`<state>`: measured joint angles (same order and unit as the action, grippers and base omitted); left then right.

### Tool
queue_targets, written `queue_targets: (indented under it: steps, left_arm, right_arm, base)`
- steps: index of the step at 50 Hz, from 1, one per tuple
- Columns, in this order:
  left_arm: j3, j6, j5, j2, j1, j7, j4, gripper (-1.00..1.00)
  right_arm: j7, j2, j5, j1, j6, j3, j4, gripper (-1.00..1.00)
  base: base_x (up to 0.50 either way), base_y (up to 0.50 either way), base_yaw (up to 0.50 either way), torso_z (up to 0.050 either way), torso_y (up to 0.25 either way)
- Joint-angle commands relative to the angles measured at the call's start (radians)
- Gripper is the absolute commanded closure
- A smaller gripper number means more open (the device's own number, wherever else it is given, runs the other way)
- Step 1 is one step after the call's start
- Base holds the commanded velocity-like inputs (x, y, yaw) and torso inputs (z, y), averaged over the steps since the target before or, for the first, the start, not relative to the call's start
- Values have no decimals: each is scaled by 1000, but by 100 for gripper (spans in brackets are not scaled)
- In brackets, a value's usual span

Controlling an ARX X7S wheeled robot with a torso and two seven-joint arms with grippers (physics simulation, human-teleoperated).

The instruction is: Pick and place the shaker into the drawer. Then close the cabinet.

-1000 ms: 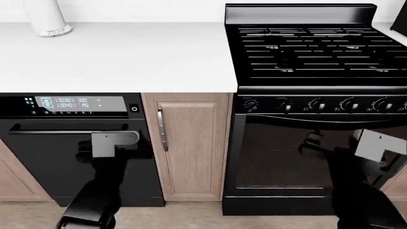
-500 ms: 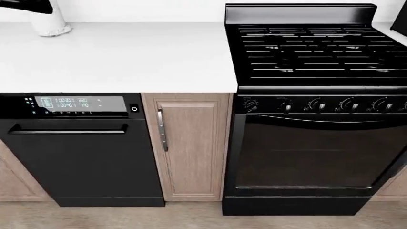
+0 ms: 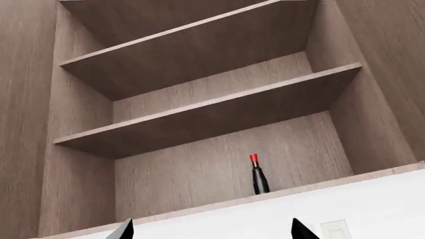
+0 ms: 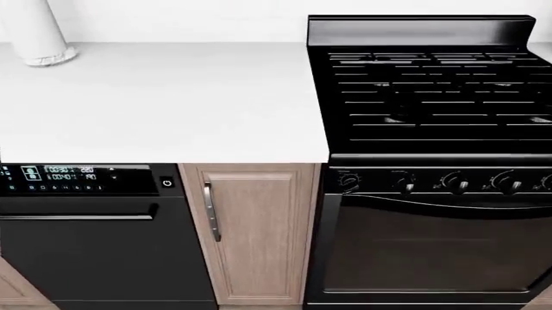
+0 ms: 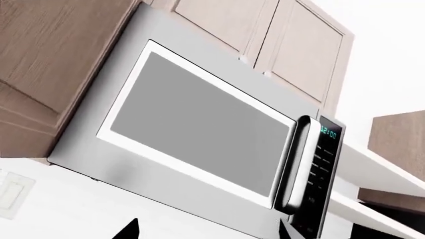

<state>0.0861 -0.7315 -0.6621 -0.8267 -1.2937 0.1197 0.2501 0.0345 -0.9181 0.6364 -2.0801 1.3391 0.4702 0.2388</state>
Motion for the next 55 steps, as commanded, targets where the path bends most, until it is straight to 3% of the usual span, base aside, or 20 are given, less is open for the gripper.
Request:
queue_targets:
  steps: [1, 55]
  left_arm:
    - [-26, -16, -24, -9, 13, 11, 25, -100]
    - [-35, -18, -53, 6, 81, 30, 66, -100]
  right_arm:
    - [32, 1, -11, -73, 21, 56, -12, -100]
    - [-26, -12, -9, -56, 37, 16, 49, -100]
  base:
    - [500, 0, 0, 0, 0]
    - [472, 99, 0, 0, 1]
